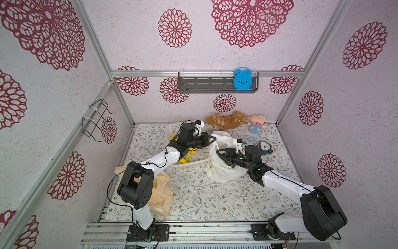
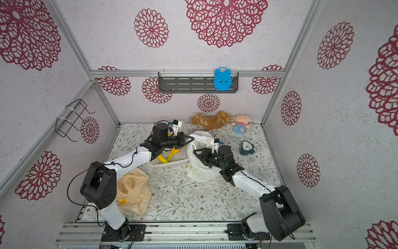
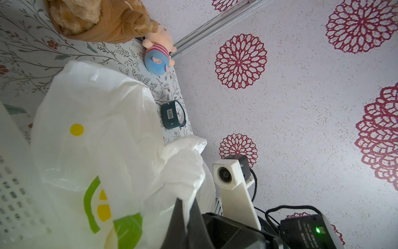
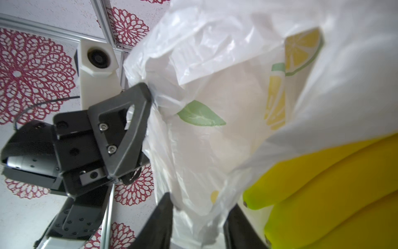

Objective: Place the banana into a plastic bag & tie a knot
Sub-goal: Adjust the plastic bag at the center of the board.

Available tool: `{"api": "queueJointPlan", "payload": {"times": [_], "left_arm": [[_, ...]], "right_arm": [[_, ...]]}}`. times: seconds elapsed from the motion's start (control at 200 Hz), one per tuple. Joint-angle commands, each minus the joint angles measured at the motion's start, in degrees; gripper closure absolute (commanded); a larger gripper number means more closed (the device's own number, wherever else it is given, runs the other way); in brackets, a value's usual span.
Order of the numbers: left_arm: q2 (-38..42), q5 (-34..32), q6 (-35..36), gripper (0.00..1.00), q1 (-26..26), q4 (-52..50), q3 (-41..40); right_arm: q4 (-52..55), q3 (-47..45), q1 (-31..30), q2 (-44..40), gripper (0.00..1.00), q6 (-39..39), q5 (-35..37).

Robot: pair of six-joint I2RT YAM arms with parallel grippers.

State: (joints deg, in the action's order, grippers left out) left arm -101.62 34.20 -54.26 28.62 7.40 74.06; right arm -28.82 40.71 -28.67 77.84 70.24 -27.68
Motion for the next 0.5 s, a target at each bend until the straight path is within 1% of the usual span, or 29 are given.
{"api": "queueJointPlan", "payload": {"times": [0.0,0.095,0.17,0.29,0.32,0.345,0.435,0.49], "left_arm": [[0.63,0.48,0.64,1.0,0.04,1.57,-0.93],[1.29,0.11,0.82,1.0,-0.4,1.44,-1.83],[1.93,-0.6,1.13,1.0,-0.85,1.25,-2.79],[3.29,-1.83,2.06,1.0,-1.54,0.44,-4.04],[3.73,-1.92,2.54,0.94,-1.6,0.09,-4.1],[4.03,-1.98,3.02,0.85,-1.69,-0.4,-4.19],[6.02,-3.64,6.72,0.43,-1.89,-4.19,-3.65],[7.94,-6.12,10.38,0.25,-2.21,-8.07,-2.89]], "right_arm": [[-0.71,2.2,-0.36,-1.17,0.79,-0.1,2.01],[9.18,5.1,-0.26,-4.3,0.92,-5.97,5.96],[18.79,8.68,-0.25,-6.64,1.0,-11.36,9.41],[33.15,16.76,-0.1,-9.16,1.0,-21.01,13.38],[35.72,19.1,0.0,-9.22,1.0,-23.48,13.29],[37.81,21.25,0.03,-8.92,1.0,-25.25,12.91],[47.42,30.97,0.19,-6.03,1.0,-33.05,10.57],[54.45,38.88,0.26,-3.49,1.0,-38.55,9.23]]}}
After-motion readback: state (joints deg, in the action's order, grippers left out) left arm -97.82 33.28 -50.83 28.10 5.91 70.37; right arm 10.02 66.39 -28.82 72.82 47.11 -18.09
